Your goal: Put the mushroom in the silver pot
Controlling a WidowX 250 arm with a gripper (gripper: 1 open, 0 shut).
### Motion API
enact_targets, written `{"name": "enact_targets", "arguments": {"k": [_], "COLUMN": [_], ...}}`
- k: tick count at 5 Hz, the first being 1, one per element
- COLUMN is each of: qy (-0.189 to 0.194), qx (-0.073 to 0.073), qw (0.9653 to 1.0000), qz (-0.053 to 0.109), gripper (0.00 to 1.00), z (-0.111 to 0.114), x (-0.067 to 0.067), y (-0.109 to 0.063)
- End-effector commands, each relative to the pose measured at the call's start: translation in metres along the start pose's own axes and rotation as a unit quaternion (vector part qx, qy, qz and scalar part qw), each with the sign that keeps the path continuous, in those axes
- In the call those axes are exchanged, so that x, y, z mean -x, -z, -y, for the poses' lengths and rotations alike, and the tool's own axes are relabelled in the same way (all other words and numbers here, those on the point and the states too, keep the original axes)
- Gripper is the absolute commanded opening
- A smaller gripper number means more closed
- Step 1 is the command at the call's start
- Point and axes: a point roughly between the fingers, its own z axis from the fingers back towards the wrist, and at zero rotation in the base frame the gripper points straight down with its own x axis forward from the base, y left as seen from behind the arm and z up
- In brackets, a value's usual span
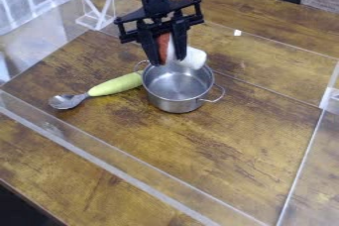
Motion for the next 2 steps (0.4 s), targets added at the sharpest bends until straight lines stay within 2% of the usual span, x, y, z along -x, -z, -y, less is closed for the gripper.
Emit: {"name": "enact_targets", "arguments": {"k": [1, 2], "qy": [-0.010, -0.037], "qx": [0.025, 0.024], "qw": [0.9985, 0.9976], "qz": [0.047, 0.054], "gripper": [1.00, 1.00], "z": [0.008, 0.004], "x": [-0.004, -0.012], "y": [-0.034, -0.045]}}
